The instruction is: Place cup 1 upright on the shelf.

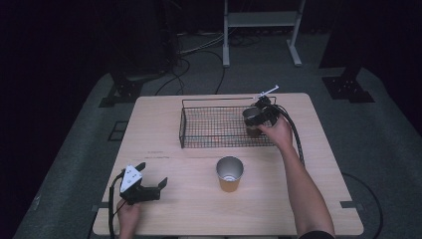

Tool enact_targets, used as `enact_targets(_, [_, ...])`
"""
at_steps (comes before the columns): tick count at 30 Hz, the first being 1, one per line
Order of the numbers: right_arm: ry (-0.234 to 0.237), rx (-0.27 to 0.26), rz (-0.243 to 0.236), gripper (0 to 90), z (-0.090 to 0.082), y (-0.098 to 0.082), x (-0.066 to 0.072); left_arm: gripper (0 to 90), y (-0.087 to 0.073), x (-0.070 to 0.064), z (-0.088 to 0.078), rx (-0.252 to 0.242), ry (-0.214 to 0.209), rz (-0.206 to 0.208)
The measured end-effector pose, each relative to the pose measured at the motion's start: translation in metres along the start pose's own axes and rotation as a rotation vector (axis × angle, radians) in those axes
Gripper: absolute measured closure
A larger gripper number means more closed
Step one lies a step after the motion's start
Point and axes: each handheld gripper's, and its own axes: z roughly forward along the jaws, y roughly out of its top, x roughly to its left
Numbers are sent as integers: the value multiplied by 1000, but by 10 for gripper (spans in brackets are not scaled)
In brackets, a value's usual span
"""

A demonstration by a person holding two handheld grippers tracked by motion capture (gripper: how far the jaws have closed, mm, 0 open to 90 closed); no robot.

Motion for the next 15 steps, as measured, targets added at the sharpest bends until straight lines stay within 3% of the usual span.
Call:
enact_targets(7, [-17, 37, -17, 174, 6, -1, 3, 0, 0, 0, 0, -1, -1, -1])
enact_targets(15, [-11, 29, -10, 173, 5, -4, 1, 0, 0, 0, 0, -2, 0, -1])
